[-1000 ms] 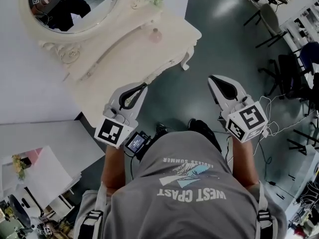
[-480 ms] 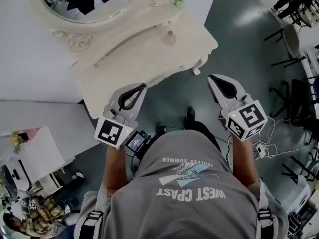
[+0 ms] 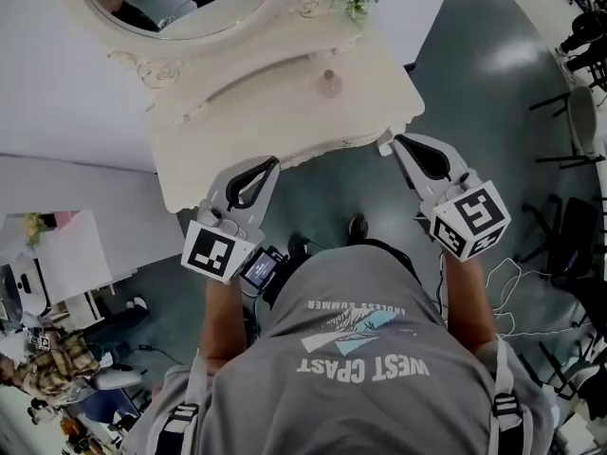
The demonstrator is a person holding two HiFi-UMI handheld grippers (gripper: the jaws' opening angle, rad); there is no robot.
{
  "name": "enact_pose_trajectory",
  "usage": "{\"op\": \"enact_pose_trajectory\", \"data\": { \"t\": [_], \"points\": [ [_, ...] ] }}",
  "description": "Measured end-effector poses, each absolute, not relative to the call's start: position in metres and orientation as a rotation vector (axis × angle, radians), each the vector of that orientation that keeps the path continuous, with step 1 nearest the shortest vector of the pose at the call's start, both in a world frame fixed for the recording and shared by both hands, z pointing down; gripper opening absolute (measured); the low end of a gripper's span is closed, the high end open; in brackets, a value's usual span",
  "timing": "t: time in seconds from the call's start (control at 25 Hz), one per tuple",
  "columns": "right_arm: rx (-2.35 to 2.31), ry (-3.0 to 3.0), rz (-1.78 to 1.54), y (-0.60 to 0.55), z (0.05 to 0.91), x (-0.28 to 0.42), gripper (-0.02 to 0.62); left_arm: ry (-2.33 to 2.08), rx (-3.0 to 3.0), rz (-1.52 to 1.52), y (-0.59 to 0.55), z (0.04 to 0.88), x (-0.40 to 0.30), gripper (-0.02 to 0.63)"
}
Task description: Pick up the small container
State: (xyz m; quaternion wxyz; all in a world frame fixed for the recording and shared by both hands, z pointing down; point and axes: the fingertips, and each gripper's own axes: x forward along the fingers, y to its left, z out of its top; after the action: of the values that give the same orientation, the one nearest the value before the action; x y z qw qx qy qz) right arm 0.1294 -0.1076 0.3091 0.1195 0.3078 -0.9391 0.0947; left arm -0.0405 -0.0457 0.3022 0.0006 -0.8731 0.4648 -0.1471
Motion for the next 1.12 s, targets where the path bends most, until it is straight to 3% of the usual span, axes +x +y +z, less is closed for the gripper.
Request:
{"op": "enact_pose_trajectory", "data": {
  "t": [0.48, 1.12],
  "points": [
    [0.792, -2.767, 0.333, -0.141, 0.33, 0.138, 0.002, 1.571, -2.706, -0.552, -0.061, 0.311, -0.031, 0.003],
    [1.109, -2.61, 0.349, -0.179, 0.325, 0.115, 0.001, 1.199, -2.876, -0.435, -0.155, 0.311, -0.06, 0.003]
  ]
}}
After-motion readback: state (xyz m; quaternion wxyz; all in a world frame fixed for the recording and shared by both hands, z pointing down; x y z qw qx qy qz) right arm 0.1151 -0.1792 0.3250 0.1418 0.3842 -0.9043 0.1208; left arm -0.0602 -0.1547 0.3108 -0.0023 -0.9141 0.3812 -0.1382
